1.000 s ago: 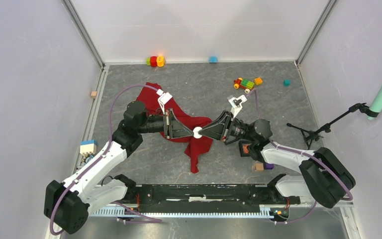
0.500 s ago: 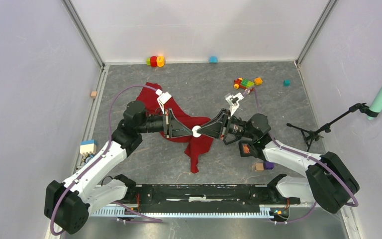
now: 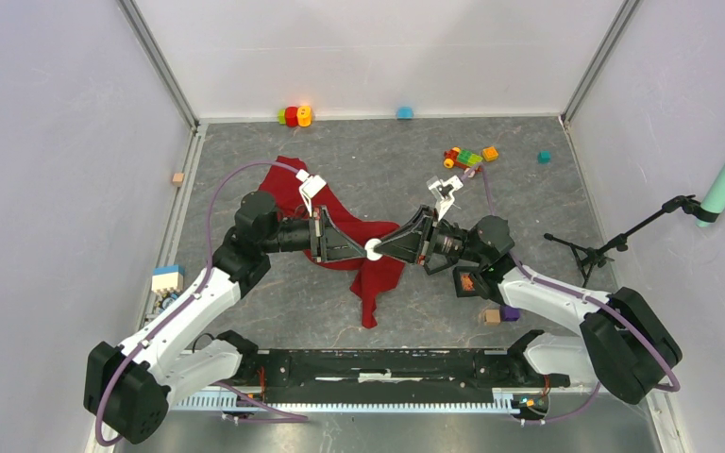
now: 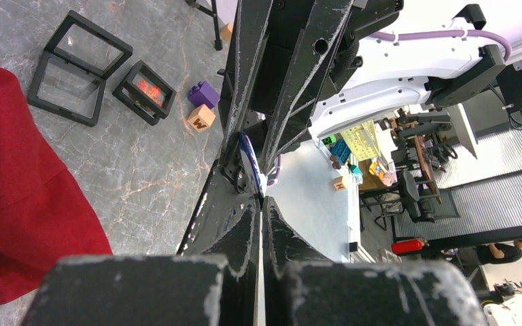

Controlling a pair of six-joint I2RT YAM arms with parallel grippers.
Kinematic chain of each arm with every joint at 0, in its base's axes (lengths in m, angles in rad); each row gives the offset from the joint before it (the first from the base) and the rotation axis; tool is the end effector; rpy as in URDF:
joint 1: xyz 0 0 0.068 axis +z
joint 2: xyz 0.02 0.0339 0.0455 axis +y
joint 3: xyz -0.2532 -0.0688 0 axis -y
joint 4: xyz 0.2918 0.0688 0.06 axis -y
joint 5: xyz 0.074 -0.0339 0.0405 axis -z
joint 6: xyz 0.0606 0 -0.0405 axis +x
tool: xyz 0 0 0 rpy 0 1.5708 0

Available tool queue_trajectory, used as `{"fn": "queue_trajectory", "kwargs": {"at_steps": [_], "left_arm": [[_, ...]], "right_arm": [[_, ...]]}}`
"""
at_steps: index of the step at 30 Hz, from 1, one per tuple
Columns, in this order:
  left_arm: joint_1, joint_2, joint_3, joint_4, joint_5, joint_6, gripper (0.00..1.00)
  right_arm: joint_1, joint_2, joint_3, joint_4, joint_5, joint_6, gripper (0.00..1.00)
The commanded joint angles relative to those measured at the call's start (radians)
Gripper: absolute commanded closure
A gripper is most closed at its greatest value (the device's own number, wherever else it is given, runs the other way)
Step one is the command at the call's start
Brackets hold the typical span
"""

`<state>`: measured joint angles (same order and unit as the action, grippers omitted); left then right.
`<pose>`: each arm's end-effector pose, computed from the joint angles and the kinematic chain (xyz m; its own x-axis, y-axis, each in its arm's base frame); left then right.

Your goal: Remove the brooch from the garment

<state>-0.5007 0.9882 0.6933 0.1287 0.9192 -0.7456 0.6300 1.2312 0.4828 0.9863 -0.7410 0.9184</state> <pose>0.2283 -0.1798 0.2792 -0.7708 -0.0472 -0.6353 0.6208 0.1682 -0.7657 0.2229 0.2131 0.2256 -0.6510 0.2509 -0.7164 -0.7370 0.0170 0.6757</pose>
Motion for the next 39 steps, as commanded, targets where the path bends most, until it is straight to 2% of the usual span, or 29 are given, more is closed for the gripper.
{"fn": "queue_trajectory", "kwargs": {"at_steps": [1, 9, 16, 19, 27, 32, 39], "left_arm": [[-0.017, -0.013, 0.016, 0.063, 0.040, -0.018, 0.98], [-0.017, -0.020, 0.014, 0.060, 0.037, -0.016, 0.98], [-0.016, -0.021, 0.018, 0.060, 0.035, -0.009, 0.98], [-0.017, -0.024, 0.016, 0.060, 0.037, -0.008, 0.98], [-0.018, -0.032, 0.013, 0.060, 0.035, -0.008, 0.98], [-0.016, -0.036, 0.010, 0.060, 0.037, -0.004, 0.98], [-0.016, -0.043, 0.005, 0.059, 0.036, -0.004, 0.98]], "right_arm": [[0.013, -0.002, 0.000, 0.028, -0.008, -0.014, 0.74], [0.013, 0.011, 0.000, 0.049, -0.039, -0.008, 0.72], [0.013, 0.002, -0.006, 0.031, -0.050, -0.014, 0.75], [0.012, -0.004, -0.011, 0.032, -0.047, -0.013, 0.64], [0.013, -0.018, -0.027, 0.063, -0.044, -0.002, 0.61], [0.009, -0.037, -0.055, 0.135, -0.030, 0.035, 0.47], [0.003, -0.024, -0.065, 0.301, -0.009, 0.171, 0.47]]}}
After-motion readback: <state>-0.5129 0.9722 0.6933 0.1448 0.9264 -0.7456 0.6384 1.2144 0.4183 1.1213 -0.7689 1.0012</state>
